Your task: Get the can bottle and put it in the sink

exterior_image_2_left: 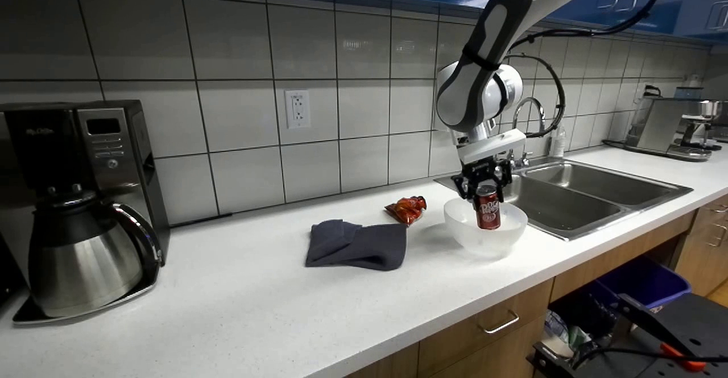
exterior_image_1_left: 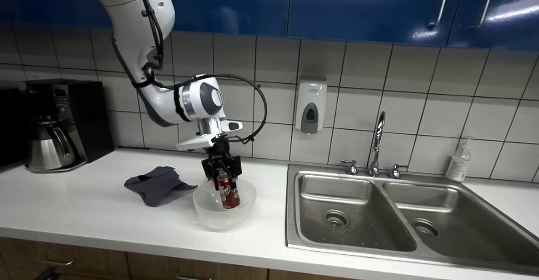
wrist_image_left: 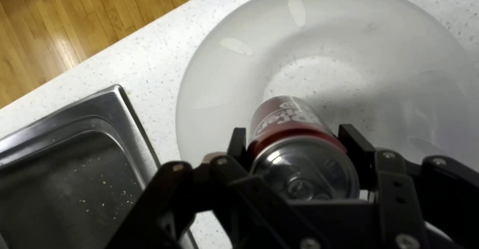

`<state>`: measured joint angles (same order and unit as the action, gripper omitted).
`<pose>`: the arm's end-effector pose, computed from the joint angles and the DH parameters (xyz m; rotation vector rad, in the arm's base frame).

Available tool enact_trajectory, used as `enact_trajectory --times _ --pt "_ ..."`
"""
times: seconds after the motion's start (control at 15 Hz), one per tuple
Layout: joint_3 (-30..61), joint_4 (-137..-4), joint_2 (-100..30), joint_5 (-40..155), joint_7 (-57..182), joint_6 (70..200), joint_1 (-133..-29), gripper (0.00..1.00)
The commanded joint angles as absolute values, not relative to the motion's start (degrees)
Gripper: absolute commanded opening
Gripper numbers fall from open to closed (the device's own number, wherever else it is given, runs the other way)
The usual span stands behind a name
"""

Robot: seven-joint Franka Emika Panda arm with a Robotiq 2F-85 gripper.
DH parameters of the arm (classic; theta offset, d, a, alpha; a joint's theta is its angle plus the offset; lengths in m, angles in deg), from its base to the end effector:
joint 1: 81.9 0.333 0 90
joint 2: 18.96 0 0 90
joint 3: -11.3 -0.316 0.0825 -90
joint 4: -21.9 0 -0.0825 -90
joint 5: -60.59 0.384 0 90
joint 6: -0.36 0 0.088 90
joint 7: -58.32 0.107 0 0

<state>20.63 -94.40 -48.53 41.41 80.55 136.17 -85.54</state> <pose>0.5653 -0.1343 0.1793 2.7872 -0.4759 -0.2157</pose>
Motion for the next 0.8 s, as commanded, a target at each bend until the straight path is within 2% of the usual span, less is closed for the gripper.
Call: enact_trajectory --times 0.0,0.6,0.67,0.73 --pt "21.58 -92.25 -50.7 43.7 80.05 137.54 -84.2 0.39" --pt "22.39 -93.7 -50.78 47.08 79.92 139.18 -83.21 0.39" --pt "22.45 -93.81 -50.61 47.1 79.79 139.12 -83.23 0.8" --pt "22.49 -94.07 -50.27 47.31 79.83 139.16 -83.31 0.91"
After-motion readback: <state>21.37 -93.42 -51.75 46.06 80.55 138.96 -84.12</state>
